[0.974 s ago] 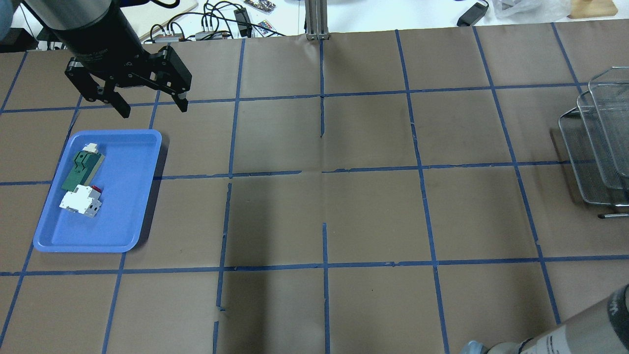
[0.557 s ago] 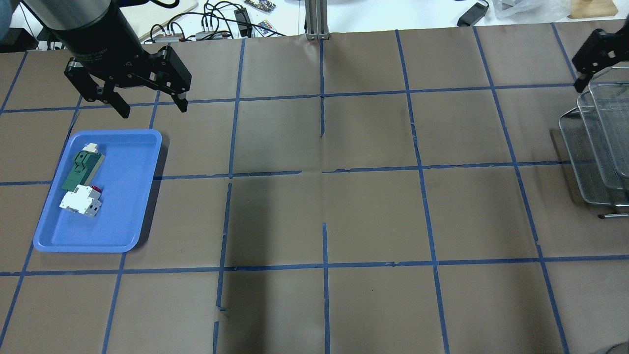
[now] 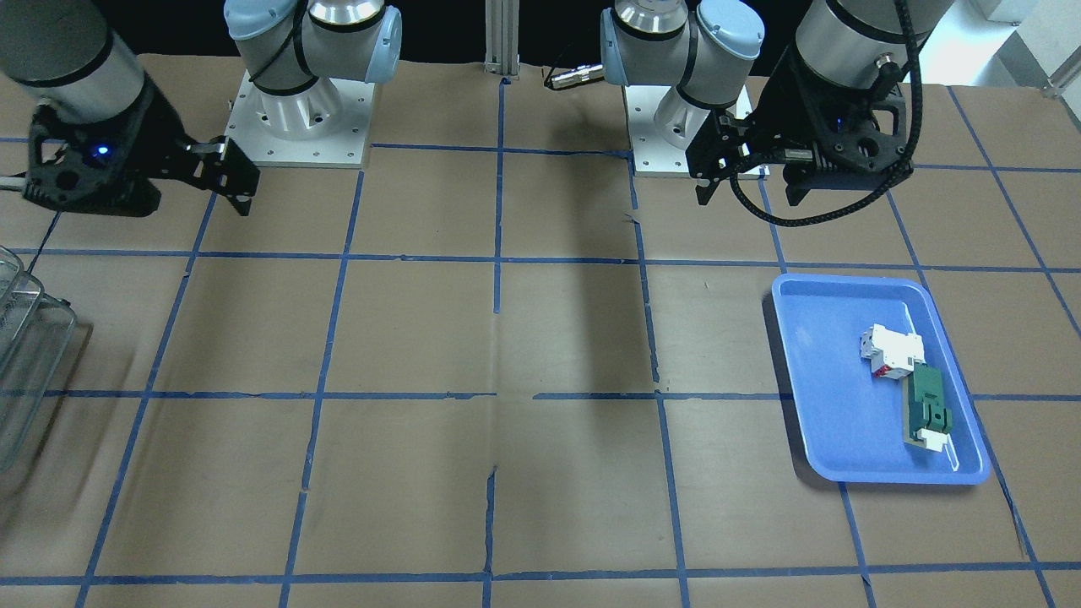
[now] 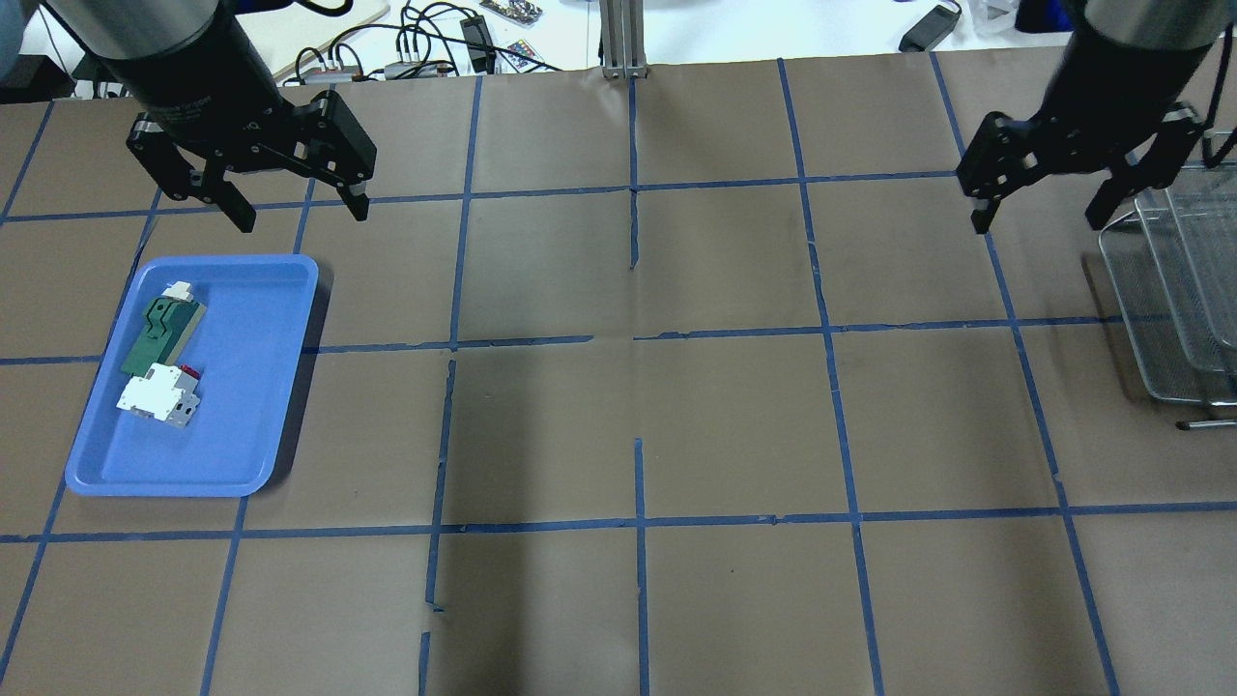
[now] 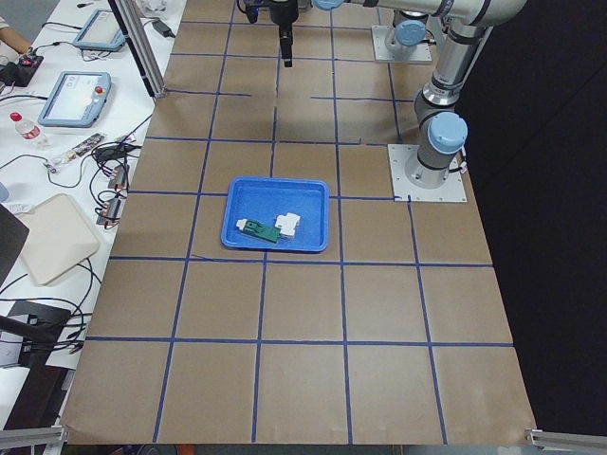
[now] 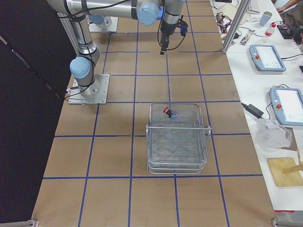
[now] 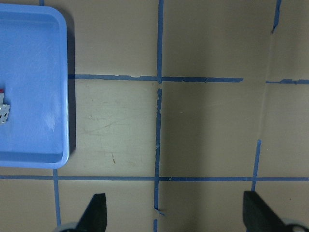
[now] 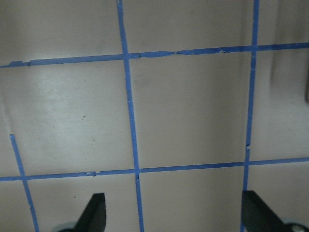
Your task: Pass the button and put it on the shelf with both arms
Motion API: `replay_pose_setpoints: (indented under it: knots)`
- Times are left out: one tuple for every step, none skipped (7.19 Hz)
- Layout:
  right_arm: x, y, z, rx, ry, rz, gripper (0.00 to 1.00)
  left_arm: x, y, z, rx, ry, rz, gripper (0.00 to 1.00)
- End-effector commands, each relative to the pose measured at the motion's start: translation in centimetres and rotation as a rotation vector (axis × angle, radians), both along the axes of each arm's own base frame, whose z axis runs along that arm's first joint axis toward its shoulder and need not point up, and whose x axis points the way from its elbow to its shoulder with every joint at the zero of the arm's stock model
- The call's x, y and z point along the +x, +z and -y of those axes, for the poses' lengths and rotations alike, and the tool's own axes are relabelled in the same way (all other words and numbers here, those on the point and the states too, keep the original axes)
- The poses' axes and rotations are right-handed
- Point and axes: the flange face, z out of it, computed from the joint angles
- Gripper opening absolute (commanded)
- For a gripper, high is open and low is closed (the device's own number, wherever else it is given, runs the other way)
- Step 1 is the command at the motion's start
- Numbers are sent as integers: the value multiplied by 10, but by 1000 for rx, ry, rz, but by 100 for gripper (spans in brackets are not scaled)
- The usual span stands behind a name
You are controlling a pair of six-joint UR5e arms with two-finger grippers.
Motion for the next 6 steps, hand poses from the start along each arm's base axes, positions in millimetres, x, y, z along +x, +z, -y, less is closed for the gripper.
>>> replay_pose_setpoints:
  knots:
    - [20, -18, -37, -31, -12, 42, 100, 0, 0, 0, 0, 1, -1, 100]
    - [32, -9, -44, -52, 16, 40, 100, 0, 0, 0, 0, 1, 0, 100]
    - [46, -6, -49, -57, 52, 28, 100, 0, 0, 0, 0, 1, -1, 100]
    - [52, -6, -48, -72, 71, 28, 100, 0, 0, 0, 0, 1, -1, 100]
    - [51, -4, -44, -93, 79, 25, 100, 0, -1, 1, 0, 3, -1, 100]
    - [50, -3, -44, -98, 80, 22, 100, 0, 0, 0, 0, 1, -1, 100]
